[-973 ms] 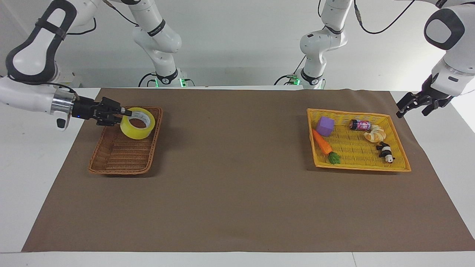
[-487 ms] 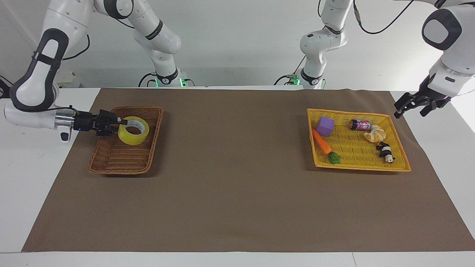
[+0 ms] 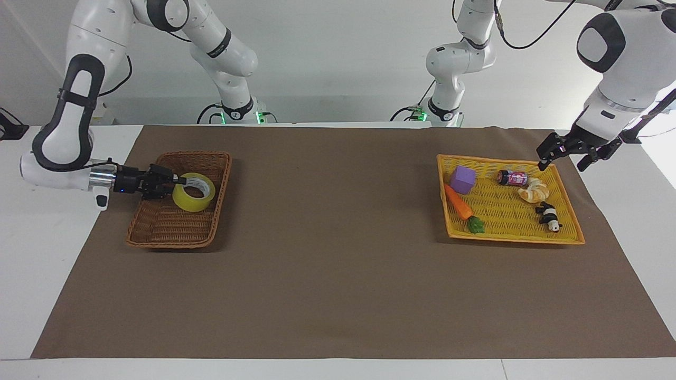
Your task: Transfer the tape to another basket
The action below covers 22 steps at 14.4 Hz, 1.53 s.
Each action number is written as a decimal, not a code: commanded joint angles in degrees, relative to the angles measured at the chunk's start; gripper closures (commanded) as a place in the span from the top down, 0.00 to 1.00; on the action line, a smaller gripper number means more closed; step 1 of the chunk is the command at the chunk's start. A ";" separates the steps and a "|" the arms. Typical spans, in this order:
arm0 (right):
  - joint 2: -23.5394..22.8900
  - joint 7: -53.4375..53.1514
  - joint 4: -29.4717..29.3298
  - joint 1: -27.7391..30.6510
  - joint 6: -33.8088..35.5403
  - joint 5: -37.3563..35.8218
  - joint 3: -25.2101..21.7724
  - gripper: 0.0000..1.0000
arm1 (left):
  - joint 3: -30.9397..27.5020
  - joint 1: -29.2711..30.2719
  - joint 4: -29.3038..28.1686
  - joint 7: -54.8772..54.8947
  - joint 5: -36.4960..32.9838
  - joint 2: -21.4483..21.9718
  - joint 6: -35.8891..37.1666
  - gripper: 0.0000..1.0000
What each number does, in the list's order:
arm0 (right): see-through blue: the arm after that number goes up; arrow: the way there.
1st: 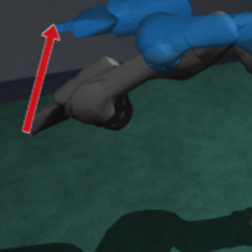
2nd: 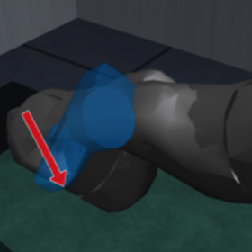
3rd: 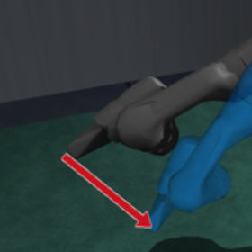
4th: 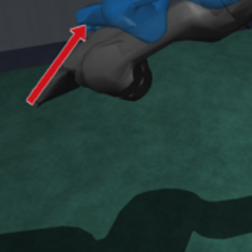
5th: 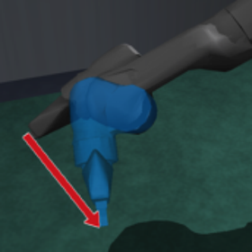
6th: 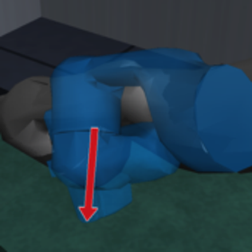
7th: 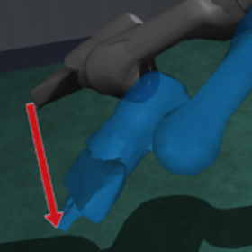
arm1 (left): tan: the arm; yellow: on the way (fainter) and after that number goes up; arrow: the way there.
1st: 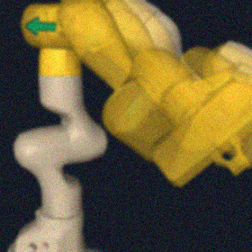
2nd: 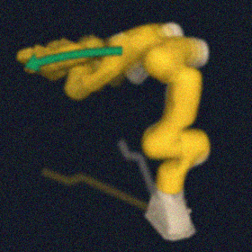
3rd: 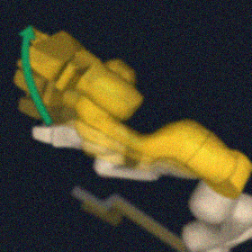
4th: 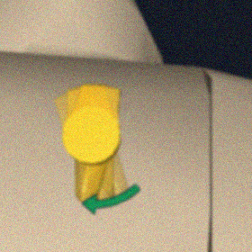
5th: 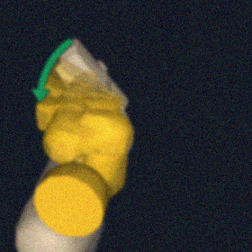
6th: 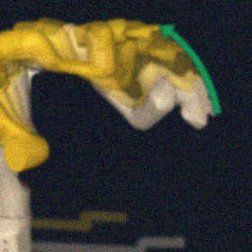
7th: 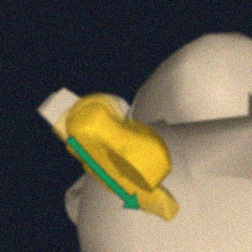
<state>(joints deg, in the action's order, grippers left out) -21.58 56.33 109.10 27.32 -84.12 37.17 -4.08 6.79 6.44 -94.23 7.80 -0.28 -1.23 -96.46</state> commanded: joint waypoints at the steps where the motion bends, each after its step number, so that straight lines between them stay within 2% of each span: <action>1: 1.19 1.94 -0.55 0.01 -1.66 -2.10 0.30 1.00 | -0.64 -0.11 -0.08 0.02 1.16 0.79 2.06 1.00; 4: 4.25 1.68 -1.35 -2.26 -4.47 -5.52 0.56 1.00 | -0.03 -0.20 3.69 0.02 1.16 -0.35 5.75 1.00; 8: 11.28 0.10 -2.75 -7.27 -7.90 -12.55 0.47 1.00 | 1.91 0.15 3.44 0.11 0.99 -0.27 5.32 1.00; 11: 15.24 -10.24 -6.00 -11.66 -7.91 -18.35 0.65 1.00 | 3.92 0.41 3.61 0.37 0.81 0.26 5.76 1.00; 15: 19.46 -32.30 -10.13 -19.84 -7.29 -28.19 0.65 1.00 | 4.37 -0.37 2.22 0.46 0.55 0.26 5.58 1.00; 17: 20.96 -37.06 -11.18 -21.69 -7.38 -31.97 0.74 1.00 | 4.46 -0.46 1.77 0.28 0.46 0.44 5.32 1.00; 19: 20.53 -41.37 -15.83 -21.96 -4.32 -37.05 0.83 1.00 | 4.46 -0.64 1.77 0.28 0.55 0.44 5.23 1.00; 22: 20.26 -44.64 -21.36 -22.92 0.60 -38.67 1.44 1.00 | 4.20 0.15 1.77 0.11 0.55 0.44 5.67 1.00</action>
<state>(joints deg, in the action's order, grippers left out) -0.36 14.05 92.20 4.76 -87.14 -0.07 -3.15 11.42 6.31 -91.97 7.87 0.28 -1.25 -91.54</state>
